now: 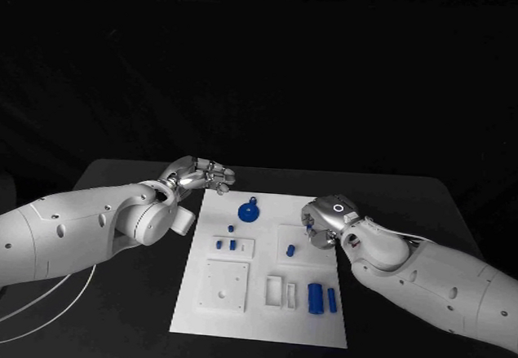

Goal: Assemble the parts on the task board

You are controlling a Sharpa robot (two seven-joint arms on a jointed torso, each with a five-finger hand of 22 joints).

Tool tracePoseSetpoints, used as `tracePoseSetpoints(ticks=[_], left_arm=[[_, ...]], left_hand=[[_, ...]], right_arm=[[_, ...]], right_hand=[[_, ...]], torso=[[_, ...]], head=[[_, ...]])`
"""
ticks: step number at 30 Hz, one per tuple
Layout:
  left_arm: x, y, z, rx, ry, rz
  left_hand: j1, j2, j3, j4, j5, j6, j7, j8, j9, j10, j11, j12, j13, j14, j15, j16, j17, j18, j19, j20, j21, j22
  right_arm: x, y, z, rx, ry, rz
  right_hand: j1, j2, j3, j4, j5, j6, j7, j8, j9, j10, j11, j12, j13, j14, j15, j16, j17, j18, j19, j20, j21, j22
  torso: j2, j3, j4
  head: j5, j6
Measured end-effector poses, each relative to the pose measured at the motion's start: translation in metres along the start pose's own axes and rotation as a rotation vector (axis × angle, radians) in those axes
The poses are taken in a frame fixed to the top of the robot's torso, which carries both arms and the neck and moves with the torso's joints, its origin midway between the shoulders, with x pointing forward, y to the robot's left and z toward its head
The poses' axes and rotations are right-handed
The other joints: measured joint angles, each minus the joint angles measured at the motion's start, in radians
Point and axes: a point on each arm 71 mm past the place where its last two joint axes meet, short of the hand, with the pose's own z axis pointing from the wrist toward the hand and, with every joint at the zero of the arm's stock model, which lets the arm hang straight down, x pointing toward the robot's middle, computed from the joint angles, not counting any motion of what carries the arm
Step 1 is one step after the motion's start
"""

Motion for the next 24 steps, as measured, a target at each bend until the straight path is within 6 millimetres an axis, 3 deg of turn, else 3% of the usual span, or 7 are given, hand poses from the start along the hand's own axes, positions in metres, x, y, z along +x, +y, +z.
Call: tracePoseSetpoints(ticks=[6,11,19,24], left_arm=[[-0.003,0.001,-0.001,-0.002,-0.006,0.002],[-0.005,0.001,0.0,-0.003,-0.012,0.004],[-0.005,0.002,0.002,-0.002,-0.017,0.006],[-0.005,0.002,0.004,0.0,-0.033,-0.002]], left_hand=[[0.0,0.0,0.0,0.0,0.0,0.0,0.0,0.0,0.0,-0.004,0.004,0.0,-0.001,0.0,0.0,0.0,0.001,-0.001,0.0,0.0,0.0,0.0],[0.0,0.0,0.0,0.0,0.0,0.0,0.0,0.0,0.0,-0.004,0.004,0.0,-0.001,0.0,0.0,-0.004,0.002,-0.002,0.0,0.0,-0.004,0.001],[0.0,0.0,0.0,0.0,0.0,0.0,0.0,0.0,0.0,-0.004,0.004,0.0,-0.001,0.0,0.0,-0.004,0.003,-0.002,0.0,0.0,-0.004,0.001],[0.0,0.0,0.0,0.0,0.0,0.0,0.0,0.0,0.0,-0.004,0.004,0.0,-0.001,0.004,0.004,-0.004,0.004,-0.007,0.0,0.0,-0.004,0.002]], right_arm=[[-0.026,-0.003,-0.008,-0.014,-0.045,0.022],[-0.044,0.011,-0.01,-0.047,-0.089,0.059],[-0.056,0.056,-0.004,-0.14,-0.136,0.138],[-0.05,0.091,0.0,-0.203,-0.133,0.188]], right_hand=[[0.0,0.0,0.0,0.0,-0.003,0.0,0.0,0.0,0.0,0.001,0.001,0.001,0.0,0.0,0.0,0.0,0.0,0.0,0.0,0.0,0.0,0.0],[0.0,0.0,0.0,0.0,-0.003,0.0,0.0,0.0,0.0,0.001,0.001,0.001,0.0,0.0,0.0,0.0,0.0,0.0,0.0,0.0,0.0,0.0],[0.0,0.0,-0.004,0.002,-0.003,0.0,0.0,0.0,-0.001,0.001,0.001,0.001,0.0,0.0,0.0,0.0,0.0,-0.008,0.001,-0.006,0.0,-0.001],[0.0,0.0,-0.004,0.002,-0.004,0.0,0.0,0.0,-0.001,0.001,0.001,0.001,0.0,0.0,0.0,0.0,0.0,-0.009,0.001,-0.006,0.0,-0.001]], torso=[[0.0,0.0,-0.001],[-0.001,-0.0001,-0.0031],[-0.002,0.0012,-0.0019],[-0.002,-0.0006,-0.001]], head=[[0.005,0.001],[0.013,0.004],[0.046,0.013],[0.079,0.011]])
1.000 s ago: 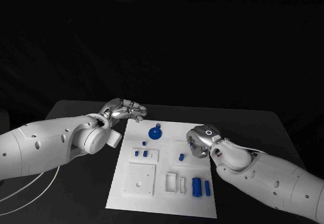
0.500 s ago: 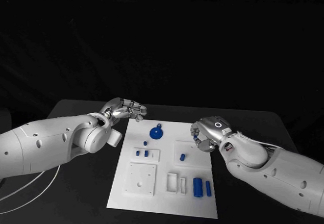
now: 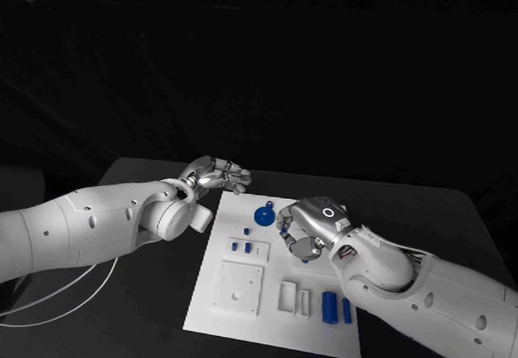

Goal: Assemble the parts on the task board

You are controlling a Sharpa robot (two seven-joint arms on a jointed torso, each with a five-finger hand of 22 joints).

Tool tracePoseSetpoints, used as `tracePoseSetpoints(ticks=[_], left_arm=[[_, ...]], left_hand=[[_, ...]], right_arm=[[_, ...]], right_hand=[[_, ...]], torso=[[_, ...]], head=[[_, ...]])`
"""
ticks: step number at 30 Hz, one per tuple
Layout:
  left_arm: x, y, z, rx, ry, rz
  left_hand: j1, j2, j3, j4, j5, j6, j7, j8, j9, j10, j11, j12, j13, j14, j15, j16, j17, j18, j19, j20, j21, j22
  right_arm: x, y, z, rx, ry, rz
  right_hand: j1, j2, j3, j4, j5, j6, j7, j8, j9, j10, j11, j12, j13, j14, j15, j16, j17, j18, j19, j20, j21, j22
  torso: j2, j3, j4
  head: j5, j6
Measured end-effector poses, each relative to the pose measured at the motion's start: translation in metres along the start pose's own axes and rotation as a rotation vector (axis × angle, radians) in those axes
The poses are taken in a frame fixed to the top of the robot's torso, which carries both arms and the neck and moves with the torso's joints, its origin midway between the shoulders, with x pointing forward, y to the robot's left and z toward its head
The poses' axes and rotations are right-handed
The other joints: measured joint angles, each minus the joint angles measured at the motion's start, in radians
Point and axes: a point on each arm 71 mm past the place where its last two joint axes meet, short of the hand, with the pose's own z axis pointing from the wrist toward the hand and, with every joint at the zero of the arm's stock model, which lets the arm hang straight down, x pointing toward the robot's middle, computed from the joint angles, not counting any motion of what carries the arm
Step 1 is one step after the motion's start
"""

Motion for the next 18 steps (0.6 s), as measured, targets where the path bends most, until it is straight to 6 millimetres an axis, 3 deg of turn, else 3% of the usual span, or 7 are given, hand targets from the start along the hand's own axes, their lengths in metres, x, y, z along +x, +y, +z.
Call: tracePoseSetpoints(ticks=[5,10,18], left_arm=[[0.001,0.0,0.002,0.002,-0.021,-0.015],[-0.001,0.0,0.008,0.006,-0.047,-0.018],[0.002,-0.004,0.015,0.02,-0.058,-0.02]], left_hand=[[0.0,0.0,0.0,0.0,0.0,0.0,0.0,0.0,0.0,0.0,0.0,0.0,0.0,0.0,0.0,-0.004,0.001,0.0,0.0,0.0,0.0,0.0],[0.0,0.0,0.0,0.0,0.0,0.0,0.001,0.0,0.0,0.0,0.0,0.0,0.0,0.0,0.0,-0.004,0.002,0.008,0.0,0.0,0.0,0.001],[0.0,0.0,0.0,0.0,0.0,0.001,0.001,0.0,0.0,0.0,0.0,0.0,0.0,0.0,0.0,-0.005,0.003,0.014,0.004,0.004,0.0,0.001]], right_arm=[[0.019,0.019,-0.001,-0.029,0.023,0.039],[0.037,0.032,-0.004,-0.049,0.053,0.063],[0.054,0.045,-0.007,-0.069,0.078,0.085]], right_hand=[[0.0,0.0,0.0,0.0,0.0,0.0,0.0,0.0,0.001,0.002,-0.002,0.0,0.0,-0.003,-0.003,0.0,0.0,0.0,0.0,0.0,0.0,-0.001],[0.0,0.0,0.0,0.0,-0.003,0.0,0.0,0.0,0.001,0.002,-0.002,-0.001,0.0,-0.003,-0.003,0.0,0.0,0.0,0.0,0.0,0.0,-0.001],[0.0,0.0,0.0,0.0,-0.003,0.0,0.0,0.0,0.001,0.003,-0.003,-0.001,0.0,-0.003,-0.003,0.0,-0.001,0.0,0.0,0.0,0.0,-0.002]], torso=[[-0.002,-0.003,0.0018],[-0.003,-0.0061,0.0058],[-0.004,-0.01,0.0081]], head=[[0.039,-0.012],[0.089,-0.033],[0.145,-0.062]])
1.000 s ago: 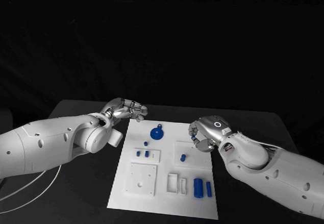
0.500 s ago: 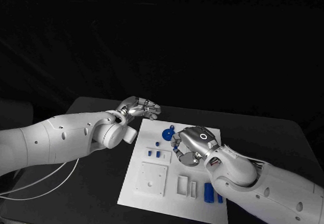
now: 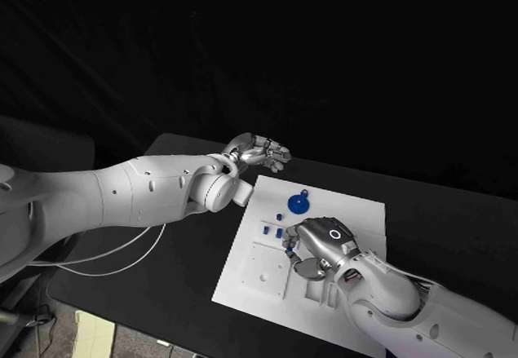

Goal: Assemble the parts on the task board

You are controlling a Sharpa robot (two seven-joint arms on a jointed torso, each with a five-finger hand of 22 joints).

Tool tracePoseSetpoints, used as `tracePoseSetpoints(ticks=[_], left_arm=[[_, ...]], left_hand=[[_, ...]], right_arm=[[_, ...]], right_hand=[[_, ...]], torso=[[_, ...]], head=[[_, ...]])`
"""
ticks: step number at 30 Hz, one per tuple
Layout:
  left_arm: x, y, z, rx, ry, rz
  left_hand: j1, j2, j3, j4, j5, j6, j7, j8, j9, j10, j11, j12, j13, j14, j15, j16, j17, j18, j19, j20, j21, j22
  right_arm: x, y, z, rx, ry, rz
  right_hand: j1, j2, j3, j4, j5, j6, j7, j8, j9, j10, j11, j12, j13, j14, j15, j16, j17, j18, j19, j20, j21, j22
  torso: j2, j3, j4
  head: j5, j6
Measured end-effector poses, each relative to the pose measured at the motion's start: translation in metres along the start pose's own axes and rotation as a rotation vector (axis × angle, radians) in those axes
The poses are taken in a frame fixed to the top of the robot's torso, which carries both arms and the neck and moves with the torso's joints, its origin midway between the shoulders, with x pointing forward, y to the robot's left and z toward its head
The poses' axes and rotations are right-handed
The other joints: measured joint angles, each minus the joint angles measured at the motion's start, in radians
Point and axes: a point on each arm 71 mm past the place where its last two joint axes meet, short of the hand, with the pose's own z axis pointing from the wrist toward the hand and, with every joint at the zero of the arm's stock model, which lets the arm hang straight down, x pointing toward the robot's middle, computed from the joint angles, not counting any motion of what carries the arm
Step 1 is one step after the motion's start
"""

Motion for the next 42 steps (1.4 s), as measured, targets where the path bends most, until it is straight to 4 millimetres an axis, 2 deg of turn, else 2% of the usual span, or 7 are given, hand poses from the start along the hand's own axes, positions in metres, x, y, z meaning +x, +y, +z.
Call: tracePoseSetpoints(ticks=[5,8,12,18,25,35,42], left_arm=[[0.006,-0.002,0.002,0.006,0.008,-0.004],[0.008,-0.003,0.003,0.008,0.011,-0.006],[0.01,-0.004,0.004,0.011,0.014,-0.007],[0.014,-0.005,0.005,0.014,0.02,-0.01],[0.017,-0.006,0.005,0.016,0.028,-0.012],[0.022,-0.008,0.004,0.028,0.044,0.002],[0.023,-0.008,0.004,0.029,0.046,0.003]], left_hand=[[0.0,0.0,0.0,0.0,0.0,0.0,0.0,0.0,0.0,0.0,0.0,0.0,0.0,0.0,0.0,-0.002,0.001,0.0,0.0,0.0,0.0,0.0],[0.0,0.0,0.0,0.0,0.0,0.0,0.0,0.0,0.0,0.0,0.0,0.0,0.0,0.0,0.0,-0.002,0.001,0.0,0.0,0.0,0.0,0.0],[0.0,0.0,0.0,0.0,0.0,0.0,0.0,0.0,0.0,0.0,0.0,0.0,0.0,0.0,0.0,-0.003,0.001,0.0,0.0,0.0,-0.004,0.0],[0.0,0.0,0.0,0.0,0.0,0.0,0.0,0.0,0.0,0.0,0.0,0.0,0.0,0.0,0.0,-0.003,0.001,0.0,0.0,0.0,-0.004,0.0],[0.0,0.0,0.0,0.0,0.0,0.0,0.0,0.0,-0.001,0.0,0.0,0.0,0.0,0.0,0.0,-0.003,0.002,-0.001,0.0,0.0,-0.004,0.0],[0.0,0.0,-0.003,0.003,0.0,-0.001,-0.001,0.0,-0.001,0.0,0.0,0.0,-0.001,0.0,0.0,-0.01,0.004,-0.002,0.0,0.0,-0.004,0.001],[0.0,0.0,-0.003,0.003,0.0,-0.003,-0.003,0.0,-0.002,0.0,0.0,0.0,-0.001,0.0,0.0,-0.01,0.005,-0.006,0.0,0.0,-0.004,0.001]], right_arm=[[0.005,0.003,0.002,-0.005,0.005,0.005],[0.01,0.006,0.002,-0.007,0.012,0.008],[0.017,0.008,0.002,-0.009,0.026,0.006],[0.027,0.01,0.003,-0.013,0.045,-0.002],[0.037,0.013,0.003,-0.021,0.069,-0.019],[0.04,0.016,0.004,-0.031,0.082,-0.036],[0.041,0.014,0.004,-0.03,0.085,-0.046]], right_hand=[[0.0,0.0,0.0,0.0,0.004,0.0,0.0,0.0,0.0,0.0,0.0,-0.003,0.0,0.0,0.0,0.0,0.0,0.0,0.0,0.0,0.0,0.0],[0.0,0.0,0.0,0.0,0.004,0.0,0.0,0.0,0.0,0.0,0.0,-0.004,0.0,0.0,0.0,0.0,0.0,0.0,0.0,0.0,0.0,0.0],[0.0,0.0,0.0,0.0,0.004,0.0,0.0,0.0,0.0,0.0,0.0,-0.004,0.0,0.0,0.0,0.0,0.0,0.0,0.0,0.0,0.0,0.0],[0.0,0.0,-0.001,-0.001,0.004,0.0,0.0,0.0,0.0,0.0,0.0,-0.008,0.0,0.002,0.002,0.0,0.0,0.0,0.003,-0.003,0.0,0.0],[0.002,0.002,-0.001,-0.001,0.004,0.0,0.0,0.0,0.0,0.0,0.0,-0.008,0.0,0.002,0.002,0.0,-0.001,-0.004,0.004,-0.003,0.0,-0.001],[0.004,0.004,-0.003,-0.003,0.004,0.0,0.0,0.0,0.0,0.0,0.0,-0.005,0.0,0.003,0.003,0.0,-0.001,-0.005,0.003,-0.007,0.0,-0.001],[0.004,0.004,-0.003,-0.003,0.004,0.0,0.0,0.0,0.0,0.0,0.0,-0.004,0.0,0.0,0.0,0.0,-0.001,-0.005,0.004,-0.007,0.0,-0.001]], torso=[[0.0,0.0006,-0.0004],[0.0,0.0011,-0.0005],[0.001,0.0013,-0.0006],[0.001,0.0017,-0.001],[0.001,0.0016,-0.001],[0.001,0.0017,-0.0017],[0.0,0.0018,-0.0017]], head=[[0.023,-0.014],[0.034,-0.018],[0.045,-0.019],[0.054,-0.024],[0.057,-0.029],[0.041,-0.031],[0.037,-0.031]])
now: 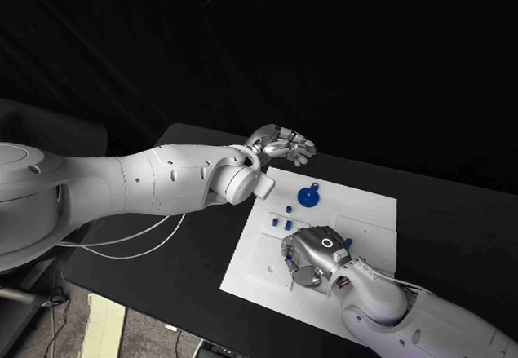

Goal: Assemble the parts on the task board

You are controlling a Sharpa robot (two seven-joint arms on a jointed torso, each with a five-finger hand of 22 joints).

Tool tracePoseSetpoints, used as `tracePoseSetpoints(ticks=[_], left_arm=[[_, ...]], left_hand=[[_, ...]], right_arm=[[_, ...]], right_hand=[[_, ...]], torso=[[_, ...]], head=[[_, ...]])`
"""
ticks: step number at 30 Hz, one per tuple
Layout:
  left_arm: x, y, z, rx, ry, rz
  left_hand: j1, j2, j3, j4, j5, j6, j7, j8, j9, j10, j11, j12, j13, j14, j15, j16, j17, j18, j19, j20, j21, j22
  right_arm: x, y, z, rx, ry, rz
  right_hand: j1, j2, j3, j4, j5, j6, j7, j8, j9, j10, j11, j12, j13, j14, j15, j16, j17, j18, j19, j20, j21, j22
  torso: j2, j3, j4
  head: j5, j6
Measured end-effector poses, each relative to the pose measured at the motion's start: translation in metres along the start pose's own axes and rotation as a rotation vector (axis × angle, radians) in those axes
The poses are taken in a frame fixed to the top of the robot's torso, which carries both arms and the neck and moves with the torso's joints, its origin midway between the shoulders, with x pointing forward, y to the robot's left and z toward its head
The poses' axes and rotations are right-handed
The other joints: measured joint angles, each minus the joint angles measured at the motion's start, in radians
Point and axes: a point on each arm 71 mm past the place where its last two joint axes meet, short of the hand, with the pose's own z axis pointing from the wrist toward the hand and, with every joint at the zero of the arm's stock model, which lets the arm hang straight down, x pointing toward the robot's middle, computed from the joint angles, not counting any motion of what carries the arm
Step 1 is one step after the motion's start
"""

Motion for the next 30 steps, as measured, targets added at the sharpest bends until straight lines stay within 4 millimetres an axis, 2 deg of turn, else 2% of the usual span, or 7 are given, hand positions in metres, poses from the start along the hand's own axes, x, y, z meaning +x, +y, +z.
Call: tracePoseSetpoints(ticks=[8,18,30], left_arm=[[-0.0002,0.0001,-0.0002,0.0,0.0,0.001],[0.0009,-0.0003,-0.0001,0.002,0.003,0.002],[0.0028,-0.0006,0.0003,0.003,0.007,0.003]], left_hand=[[0.0,0.0,0.0,0.0,0.0,0.0,0.0,0.0,0.0,0.0,0.0,0.0,0.0,0.0,0.0,0.0,0.001,0.0,0.0,0.0,-0.004,0.0],[0.0,0.0,0.0,0.0,0.0,-0.003,0.004,0.0,0.0,0.0,0.0,0.0,-0.001,0.0,0.0,0.0,0.002,-0.001,0.0,0.0,-0.004,0.001],[0.0,0.0,0.0,0.0,0.0,-0.003,0.004,0.0,-0.001,0.0,0.0,0.0,-0.001,0.0,0.0,-0.004,0.004,-0.001,0.0,0.0,-0.004,0.001]], right_arm=[[0.0003,-0.0011,-0.0002,0.002,0.0,-0.009],[0.0014,-0.0029,0.0016,0.012,0.003,-0.019],[0.0023,-0.0023,0.0061,0.016,0.006,-0.026]], right_hand=[[0.0,0.0,0.0,0.0,-0.001,0.0,0.0,0.0,0.0,0.0,0.0,0.0,0.0,0.0,0.0,0.0,0.0,0.0,0.0,0.0,0.0,0.0],[0.0,0.0,0.0,0.0,-0.003,0.0,0.0,0.0,0.001,0.0,0.0,-0.001,0.0,0.0,0.0,0.0,-0.001,0.0,0.001,-0.001,0.0,-0.001],[0.0,0.0,0.003,0.003,-0.004,0.0,0.0,-0.003,0.001,0.0,0.0,-0.002,0.016,0.002,0.002,0.0,-0.001,0.0,0.001,-0.001,0.0,-0.001]], torso=[[0.0,-0.0001,0.0],[0.0,0.0008,-0.0006],[0.0,0.0001,0.0006]], head=[[-0.001,-0.001],[0.007,-0.002],[0.013,-0.003]])
